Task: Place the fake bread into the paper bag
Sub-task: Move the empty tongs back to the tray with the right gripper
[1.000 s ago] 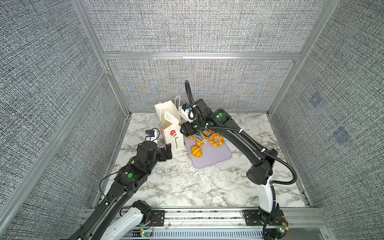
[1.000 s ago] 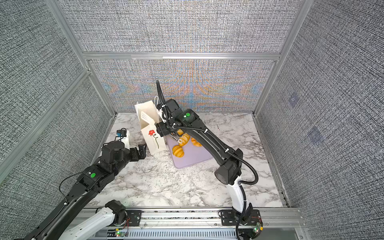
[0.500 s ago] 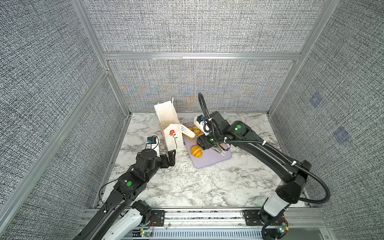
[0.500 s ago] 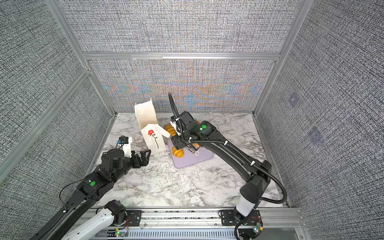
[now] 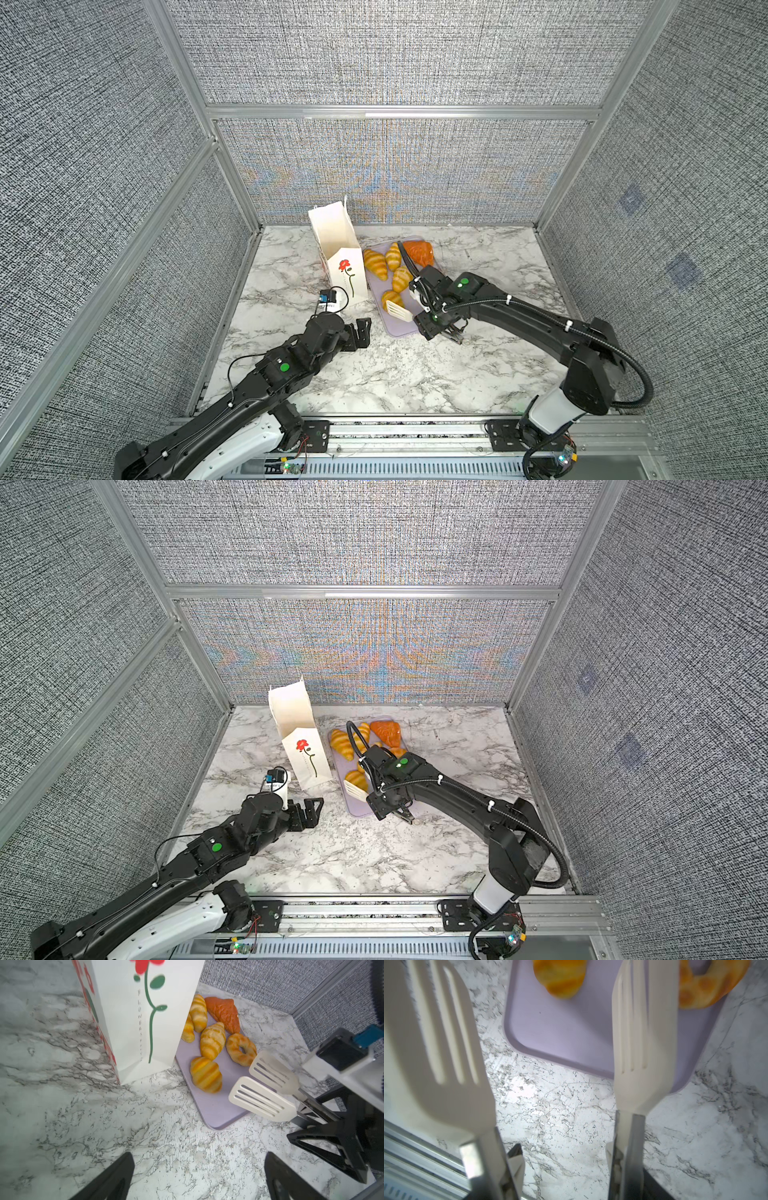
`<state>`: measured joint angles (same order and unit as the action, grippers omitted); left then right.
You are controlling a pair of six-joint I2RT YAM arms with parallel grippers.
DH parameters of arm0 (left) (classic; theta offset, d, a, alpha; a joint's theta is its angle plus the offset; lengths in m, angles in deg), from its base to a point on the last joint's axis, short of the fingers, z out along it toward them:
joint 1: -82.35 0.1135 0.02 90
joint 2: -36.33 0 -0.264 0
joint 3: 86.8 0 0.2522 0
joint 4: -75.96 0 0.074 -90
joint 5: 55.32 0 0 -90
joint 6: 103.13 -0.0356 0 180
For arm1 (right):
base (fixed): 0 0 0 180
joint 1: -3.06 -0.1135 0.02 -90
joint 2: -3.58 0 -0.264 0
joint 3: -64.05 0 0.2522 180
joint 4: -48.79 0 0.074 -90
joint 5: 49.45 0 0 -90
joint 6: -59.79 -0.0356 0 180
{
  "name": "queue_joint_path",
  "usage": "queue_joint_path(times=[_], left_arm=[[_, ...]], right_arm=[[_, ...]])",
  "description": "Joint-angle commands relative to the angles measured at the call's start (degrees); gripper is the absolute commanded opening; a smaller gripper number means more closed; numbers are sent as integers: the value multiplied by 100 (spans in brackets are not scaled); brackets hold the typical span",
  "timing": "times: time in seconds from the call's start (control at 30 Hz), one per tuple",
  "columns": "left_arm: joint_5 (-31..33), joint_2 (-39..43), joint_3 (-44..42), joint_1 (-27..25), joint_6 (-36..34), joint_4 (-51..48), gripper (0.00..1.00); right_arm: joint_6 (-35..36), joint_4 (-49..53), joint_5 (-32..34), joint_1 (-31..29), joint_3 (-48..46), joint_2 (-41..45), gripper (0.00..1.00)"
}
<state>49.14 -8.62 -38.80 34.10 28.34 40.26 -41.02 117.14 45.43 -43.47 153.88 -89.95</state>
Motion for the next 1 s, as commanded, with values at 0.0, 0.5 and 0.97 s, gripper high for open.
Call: queue_joint_path(times=[0.0,0.5,0.97], left_arm=[[53,-84,-177,-151,416,291,99],[22,-148,-307,-386,681,-87,99],[46,-521,-155,-527,594,36,99]], right_arm=[[-141,-192,-93,-15,-118,-100,70],[-80,-333,55,174,474,-1152,71],[156,-168,32,300,940,-1661,72]])
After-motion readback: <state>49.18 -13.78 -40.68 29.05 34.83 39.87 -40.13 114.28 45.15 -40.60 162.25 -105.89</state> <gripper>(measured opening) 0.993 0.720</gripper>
